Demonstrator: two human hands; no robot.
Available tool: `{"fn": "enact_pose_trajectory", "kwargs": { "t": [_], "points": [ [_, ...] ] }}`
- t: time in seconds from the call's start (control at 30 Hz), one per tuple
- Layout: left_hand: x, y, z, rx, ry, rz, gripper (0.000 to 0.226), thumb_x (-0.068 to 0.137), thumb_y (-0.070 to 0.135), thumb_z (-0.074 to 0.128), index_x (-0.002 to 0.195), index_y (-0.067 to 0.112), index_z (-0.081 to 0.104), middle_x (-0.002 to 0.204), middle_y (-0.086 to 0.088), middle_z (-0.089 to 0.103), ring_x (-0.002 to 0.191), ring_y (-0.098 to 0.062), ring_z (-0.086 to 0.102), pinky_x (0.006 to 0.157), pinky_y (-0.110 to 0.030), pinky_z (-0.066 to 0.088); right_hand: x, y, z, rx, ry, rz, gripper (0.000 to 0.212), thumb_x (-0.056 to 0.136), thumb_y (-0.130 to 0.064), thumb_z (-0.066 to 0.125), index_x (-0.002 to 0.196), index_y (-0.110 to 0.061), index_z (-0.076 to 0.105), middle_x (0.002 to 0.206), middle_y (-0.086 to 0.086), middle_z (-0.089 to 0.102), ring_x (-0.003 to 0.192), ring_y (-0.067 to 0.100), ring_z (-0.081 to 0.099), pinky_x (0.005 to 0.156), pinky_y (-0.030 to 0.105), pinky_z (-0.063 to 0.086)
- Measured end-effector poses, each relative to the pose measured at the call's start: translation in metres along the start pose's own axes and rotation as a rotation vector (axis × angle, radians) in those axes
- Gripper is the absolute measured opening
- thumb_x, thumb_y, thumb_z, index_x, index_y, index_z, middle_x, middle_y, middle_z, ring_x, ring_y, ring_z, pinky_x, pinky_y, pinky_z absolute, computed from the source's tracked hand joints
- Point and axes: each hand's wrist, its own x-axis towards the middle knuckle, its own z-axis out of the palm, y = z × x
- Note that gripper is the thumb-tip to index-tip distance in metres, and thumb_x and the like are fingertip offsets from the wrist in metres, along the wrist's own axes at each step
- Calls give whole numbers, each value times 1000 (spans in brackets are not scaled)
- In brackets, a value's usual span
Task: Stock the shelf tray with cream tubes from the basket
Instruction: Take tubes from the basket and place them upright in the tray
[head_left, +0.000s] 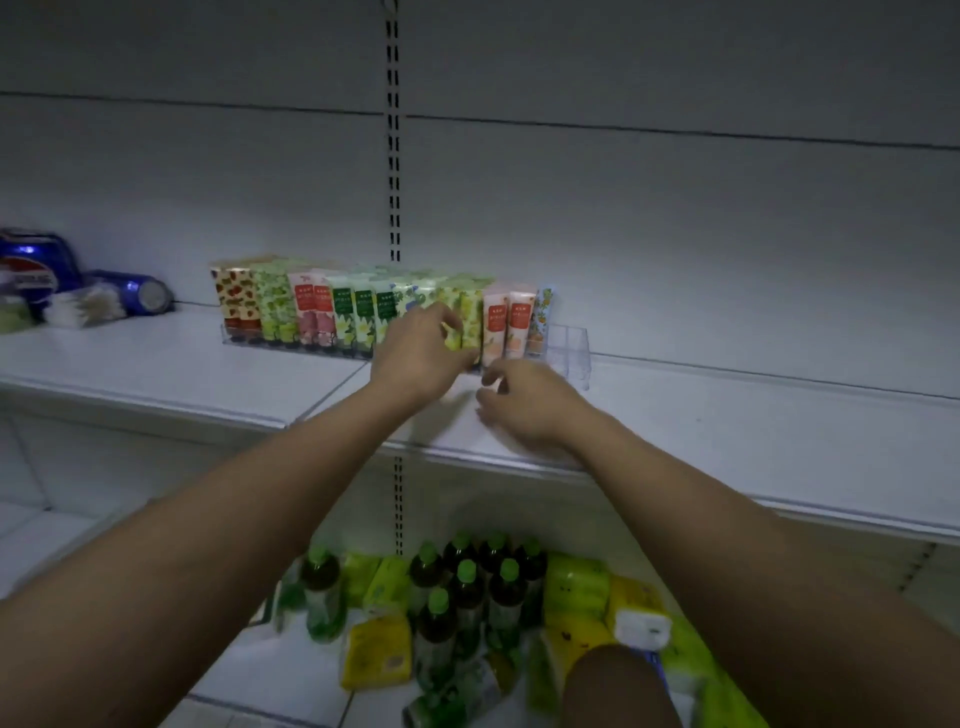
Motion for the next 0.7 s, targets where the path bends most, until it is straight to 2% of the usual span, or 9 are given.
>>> {"fn": "enact_pose_trajectory", "kwargs": {
  "t": [0.1,0.2,0.23,0.3,0.33,0.43,0.53,0.6,0.7],
  "points": [
    [-35,-10,-30,6,-105,45,22,88,39,65,97,19,66,96,-1,66,87,-19,60,75,-31,48,-11,-31,-8,-31,28,-58,22,92,-27,54,94,-11,70,100,15,70,97,30,63,84,34,50],
    [-76,-27,-60,-30,-231,27,22,93,36,58,76,23,63,82,0,68,70,-13,61,64,-25,43,-30,-63,-9,-85,-92,-93,28,93,-27,54,91,-5,72,90,14,72,84,29,67,77,35,55],
    [-90,-35,-67,-25,-289,-3,24,93,38,58,74,24,63,79,1,69,67,-11,62,60,-24,44,-36,-73,-6,-78,-144,-96,29,93,-28,53,91,-5,72,86,12,73,78,27,69,68,34,57],
    [-114,-56,-72,-20,-428,-103,24,93,41,57,79,23,65,78,4,69,65,-11,64,57,-25,48,-49,-87,8,-58,-230,-100,30,94,-31,51,89,-9,71,77,5,73,65,20,70,48,27,51],
    [-125,-69,-68,-23,-498,-161,23,93,40,57,83,22,65,80,4,69,66,-12,64,58,-25,48,-54,-91,19,-54,-276,-99,29,94,-34,51,88,-12,70,75,2,72,62,18,69,45,23,47],
    [-158,-114,-41,-20,-689,-332,18,95,35,57,92,19,63,89,-1,68,69,-17,62,57,-24,47,-68,-91,72,-32,-477,-47,28,95,-35,50,92,-13,67,78,2,73,60,18,69,50,24,49],
    [-192,-161,4,-11,-868,-504,29,97,35,54,111,11,61,105,-9,67,82,-24,63,64,-27,48,-82,-77,141,-5,-678,15,32,97,-32,48,98,-5,66,81,6,71,64,24,67,58,32,55],
    [-216,-188,36,-13,-965,-635,35,98,34,52,120,7,57,110,-11,65,86,-25,62,64,-28,47,-93,-64,188,19,-785,67,34,99,-30,47,96,-1,63,82,8,69,62,25,65,54,28,51],
    [-252,-224,85,-17,-1028,-776,36,98,28,53,120,0,60,113,-14,67,86,-27,64,63,-30,49,-107,-41,255,53,-928,188,33,101,-30,46,87,-2,57,75,10,63,56,23,59,48,24,44]
  ]
}}
